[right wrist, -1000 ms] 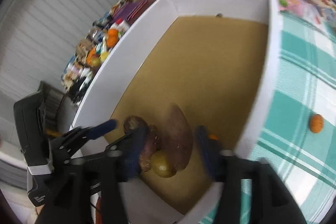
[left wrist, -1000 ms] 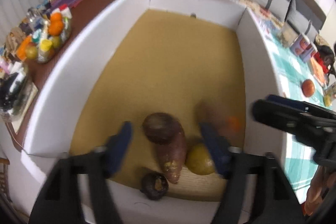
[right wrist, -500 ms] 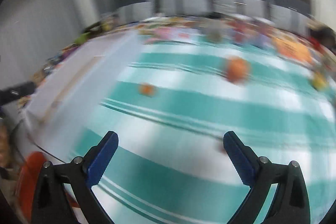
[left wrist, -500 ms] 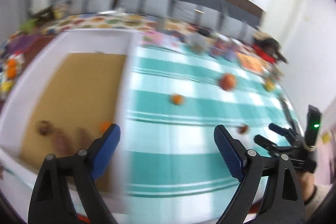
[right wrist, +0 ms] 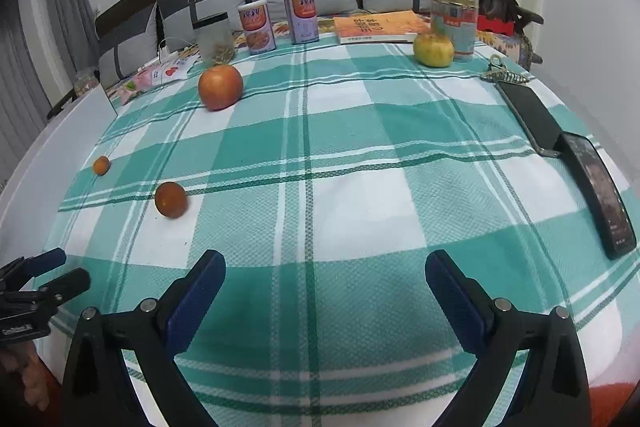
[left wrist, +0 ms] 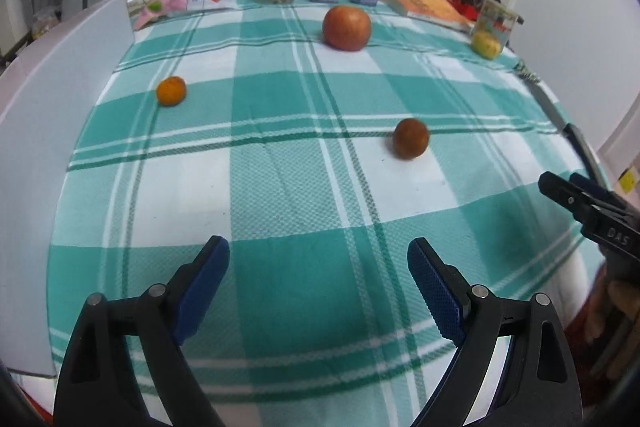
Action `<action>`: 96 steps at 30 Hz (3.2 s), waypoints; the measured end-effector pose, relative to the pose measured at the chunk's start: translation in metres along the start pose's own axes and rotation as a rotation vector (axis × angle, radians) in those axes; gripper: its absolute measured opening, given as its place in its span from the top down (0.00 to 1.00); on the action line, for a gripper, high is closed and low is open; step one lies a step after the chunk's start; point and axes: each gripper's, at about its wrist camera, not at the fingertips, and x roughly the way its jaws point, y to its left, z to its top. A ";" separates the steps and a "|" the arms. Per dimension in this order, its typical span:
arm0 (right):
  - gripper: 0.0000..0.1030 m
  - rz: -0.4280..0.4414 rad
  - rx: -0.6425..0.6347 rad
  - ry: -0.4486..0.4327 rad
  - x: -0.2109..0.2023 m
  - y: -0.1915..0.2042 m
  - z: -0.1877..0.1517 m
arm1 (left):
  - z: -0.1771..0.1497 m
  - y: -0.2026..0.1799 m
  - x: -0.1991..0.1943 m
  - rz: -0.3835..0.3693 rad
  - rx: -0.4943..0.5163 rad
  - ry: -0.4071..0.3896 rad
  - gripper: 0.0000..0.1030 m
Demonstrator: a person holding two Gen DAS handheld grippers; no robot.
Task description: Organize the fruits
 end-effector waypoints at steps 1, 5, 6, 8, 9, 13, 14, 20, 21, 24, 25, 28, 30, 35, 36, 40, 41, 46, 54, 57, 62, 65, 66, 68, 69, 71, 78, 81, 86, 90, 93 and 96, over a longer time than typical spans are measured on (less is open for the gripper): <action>0.03 0.000 -0.006 0.003 0.004 0.005 0.000 | 0.000 -0.001 0.003 0.010 0.005 0.002 0.11; 0.03 -0.012 -0.044 0.009 0.013 0.016 -0.002 | -0.003 -0.001 0.013 0.036 0.021 0.006 0.11; 0.03 -0.019 -0.055 0.009 0.014 0.017 -0.001 | -0.003 -0.001 0.016 0.042 0.024 0.005 0.11; 0.03 -0.027 -0.061 0.016 0.017 0.016 -0.002 | -0.004 -0.001 0.017 0.053 0.025 0.003 0.11; 0.03 -0.027 -0.058 0.021 0.018 0.015 -0.002 | -0.004 -0.001 0.018 0.054 0.024 0.004 0.11; 0.03 -0.027 -0.023 0.052 0.026 0.007 -0.003 | -0.005 0.001 0.019 0.058 0.017 0.000 0.11; 0.03 -0.026 -0.013 0.057 0.028 0.006 -0.003 | -0.006 0.001 0.019 0.059 0.017 0.000 0.11; 0.03 -0.031 -0.009 0.061 0.030 0.006 -0.003 | -0.011 -0.002 0.023 0.072 0.037 -0.005 0.11; 0.03 -0.032 -0.010 0.063 0.030 0.007 -0.004 | -0.012 -0.004 0.023 0.071 0.041 -0.005 0.11; 0.03 -0.042 -0.004 0.072 0.032 0.006 -0.004 | -0.009 -0.008 0.022 0.031 0.038 -0.004 0.11; 0.03 -0.042 0.002 0.076 0.032 0.005 -0.004 | -0.007 -0.010 0.021 0.013 0.039 -0.005 0.11; 0.03 -0.042 0.027 0.083 0.033 0.000 -0.005 | 0.002 -0.022 0.024 -0.048 0.060 0.001 0.11; 0.03 -0.044 0.044 0.085 0.032 -0.003 -0.004 | 0.008 -0.030 0.027 -0.059 0.081 -0.001 0.11; 0.03 -0.027 0.085 0.093 0.033 -0.010 -0.004 | 0.035 -0.052 0.046 -0.057 0.112 -0.005 0.11; 0.03 -0.026 0.086 0.093 0.033 -0.010 -0.004 | 0.039 -0.054 0.050 -0.053 0.105 -0.006 0.11; 0.03 -0.023 0.091 0.099 0.035 -0.011 -0.004 | 0.053 -0.062 0.064 -0.045 0.098 -0.010 0.17; 0.03 -0.021 0.093 0.099 0.035 -0.011 -0.004 | 0.056 -0.066 0.068 -0.048 0.103 -0.006 0.27; 0.03 -0.016 0.097 0.098 0.035 -0.011 -0.004 | 0.057 -0.072 0.073 -0.058 0.137 0.000 0.71; 0.03 -0.009 0.105 0.095 0.036 -0.011 -0.003 | 0.055 -0.045 0.038 -0.071 0.121 -0.033 0.72; 0.03 -0.001 0.109 0.093 0.036 -0.011 -0.002 | 0.051 -0.014 0.023 -0.024 0.087 -0.043 0.71; 0.03 -0.001 0.091 0.097 0.038 -0.005 -0.003 | 0.042 0.022 0.025 0.045 0.024 -0.032 0.71; 0.03 -0.011 0.063 0.099 0.038 0.000 -0.005 | 0.037 0.030 0.033 0.071 0.018 -0.033 0.71; 0.03 -0.015 0.056 0.099 0.038 0.001 -0.006 | 0.035 0.030 0.037 0.083 0.022 -0.030 0.70; 0.03 -0.019 0.045 0.102 0.039 0.002 -0.007 | 0.032 0.029 0.041 0.106 0.029 -0.035 0.57; 0.03 -0.020 0.040 0.103 0.039 0.002 -0.007 | 0.031 0.028 0.044 0.127 0.035 -0.041 0.47; 0.03 -0.024 0.029 0.106 0.040 0.002 -0.007 | 0.028 0.029 0.045 0.156 0.033 -0.061 0.12; 0.03 0.048 0.117 0.004 0.036 -0.033 0.054 | 0.025 0.037 0.050 0.148 -0.007 -0.034 0.07; 0.03 -0.029 0.107 -0.068 0.056 -0.063 0.116 | 0.025 0.039 0.050 0.141 -0.021 -0.029 0.05; 0.03 -0.152 0.169 -0.019 0.131 -0.123 0.206 | 0.025 0.039 0.050 0.139 -0.025 -0.030 0.05; 0.03 -0.227 0.153 0.038 0.184 -0.145 0.244 | 0.025 0.039 0.051 0.136 -0.027 -0.029 0.04; 0.03 -0.255 0.156 0.061 0.209 -0.154 0.254 | 0.026 0.039 0.051 0.137 -0.028 -0.028 0.04; 0.03 -0.273 0.152 0.078 0.225 -0.161 0.258 | 0.026 0.039 0.051 0.138 -0.027 -0.028 0.04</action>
